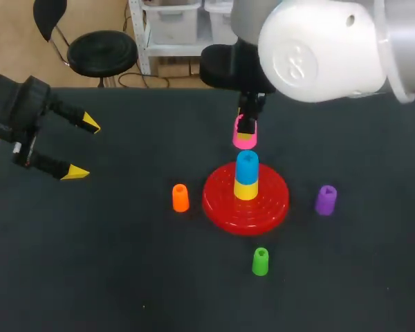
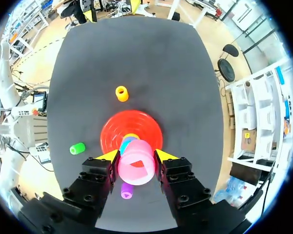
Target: Pick up and stack the cylinders on the red base in this order: pink,purple,orange,green
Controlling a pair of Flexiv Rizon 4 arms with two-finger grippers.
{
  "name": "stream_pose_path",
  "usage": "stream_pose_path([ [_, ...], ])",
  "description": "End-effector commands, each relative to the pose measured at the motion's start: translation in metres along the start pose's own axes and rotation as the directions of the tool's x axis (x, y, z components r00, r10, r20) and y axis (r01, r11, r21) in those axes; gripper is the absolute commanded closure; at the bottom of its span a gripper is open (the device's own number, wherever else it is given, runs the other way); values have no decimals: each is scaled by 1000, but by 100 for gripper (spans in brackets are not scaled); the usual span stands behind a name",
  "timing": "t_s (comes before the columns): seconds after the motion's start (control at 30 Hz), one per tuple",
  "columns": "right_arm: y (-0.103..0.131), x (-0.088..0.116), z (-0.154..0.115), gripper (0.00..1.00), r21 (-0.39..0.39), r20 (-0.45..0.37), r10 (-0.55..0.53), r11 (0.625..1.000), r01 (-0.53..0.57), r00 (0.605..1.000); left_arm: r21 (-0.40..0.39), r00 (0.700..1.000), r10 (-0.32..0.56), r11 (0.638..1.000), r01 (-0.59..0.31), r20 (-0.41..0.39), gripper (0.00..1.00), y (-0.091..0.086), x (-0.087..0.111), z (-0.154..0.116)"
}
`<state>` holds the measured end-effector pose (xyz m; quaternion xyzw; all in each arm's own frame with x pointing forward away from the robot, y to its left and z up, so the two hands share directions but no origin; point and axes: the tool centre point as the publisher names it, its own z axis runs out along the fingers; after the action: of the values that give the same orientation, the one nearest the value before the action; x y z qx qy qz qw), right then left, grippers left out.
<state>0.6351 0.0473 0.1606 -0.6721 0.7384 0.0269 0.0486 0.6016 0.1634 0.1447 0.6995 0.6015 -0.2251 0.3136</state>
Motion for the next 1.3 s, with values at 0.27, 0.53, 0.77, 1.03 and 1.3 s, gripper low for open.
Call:
stream_pose_path([
  [0.27,1,6,7,100,-15,-5,24,1000,-24,1000,-3,1000,4,1000,-4,4,0,-1,1,0],
  [0.53,5,6,17,100,-17,-15,21,1000,-21,1000,-3,1000,4,1000,-4,4,0,-1,1,0],
  [0.77,8,8,19,100,-11,-21,21,1000,-21,1000,-3,1000,4,1000,-4,4,0,-1,1,0],
  [1.03,9,10,21,100,-15,-17,22,1000,-22,1000,-3,1000,4,1000,-4,4,0,-1,1,0],
  [1.3,10,11,24,100,-28,-11,26,999,-26,1000,-3,1000,4,1000,-4,4,0,-1,1,0],
])
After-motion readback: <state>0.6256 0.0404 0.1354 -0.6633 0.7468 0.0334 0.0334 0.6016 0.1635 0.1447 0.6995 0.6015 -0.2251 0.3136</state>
